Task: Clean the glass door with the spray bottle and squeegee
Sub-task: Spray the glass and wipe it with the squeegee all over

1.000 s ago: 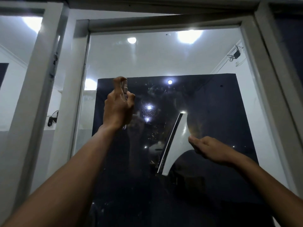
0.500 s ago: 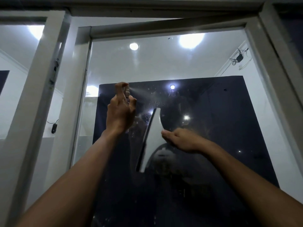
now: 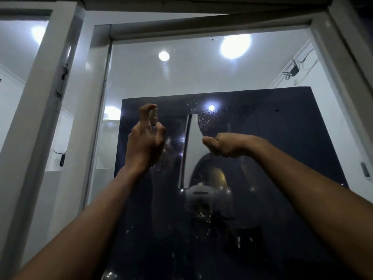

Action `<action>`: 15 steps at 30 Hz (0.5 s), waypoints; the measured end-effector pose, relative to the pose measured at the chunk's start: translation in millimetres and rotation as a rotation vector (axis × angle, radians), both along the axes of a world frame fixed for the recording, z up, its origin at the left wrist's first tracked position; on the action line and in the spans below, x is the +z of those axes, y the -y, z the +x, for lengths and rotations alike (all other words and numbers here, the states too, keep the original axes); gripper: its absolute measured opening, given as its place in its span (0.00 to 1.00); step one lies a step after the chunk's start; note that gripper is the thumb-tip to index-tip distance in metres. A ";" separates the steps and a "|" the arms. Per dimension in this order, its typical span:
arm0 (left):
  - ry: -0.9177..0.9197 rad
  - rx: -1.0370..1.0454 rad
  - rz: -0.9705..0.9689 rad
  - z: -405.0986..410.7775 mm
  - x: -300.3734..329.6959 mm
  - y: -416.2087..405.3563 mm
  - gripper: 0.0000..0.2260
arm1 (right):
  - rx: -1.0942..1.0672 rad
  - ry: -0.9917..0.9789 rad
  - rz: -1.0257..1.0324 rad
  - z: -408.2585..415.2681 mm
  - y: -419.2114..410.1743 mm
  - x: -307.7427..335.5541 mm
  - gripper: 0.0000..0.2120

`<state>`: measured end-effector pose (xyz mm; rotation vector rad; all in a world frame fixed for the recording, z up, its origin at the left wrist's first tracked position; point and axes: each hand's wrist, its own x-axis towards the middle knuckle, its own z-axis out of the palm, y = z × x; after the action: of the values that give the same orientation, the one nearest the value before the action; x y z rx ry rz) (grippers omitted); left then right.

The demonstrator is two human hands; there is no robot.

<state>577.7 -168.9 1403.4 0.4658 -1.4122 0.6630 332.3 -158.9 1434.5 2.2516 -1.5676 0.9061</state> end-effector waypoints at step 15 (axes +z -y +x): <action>-0.001 -0.040 0.036 -16.5 -9.2 -8.6 0.18 | -0.118 -0.112 -0.142 -36.6 -48.0 -20.9 0.29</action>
<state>561.2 -160.3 1394.1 0.4649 -1.4315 0.6055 295.7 -110.8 1413.6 2.0525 -1.5182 0.8176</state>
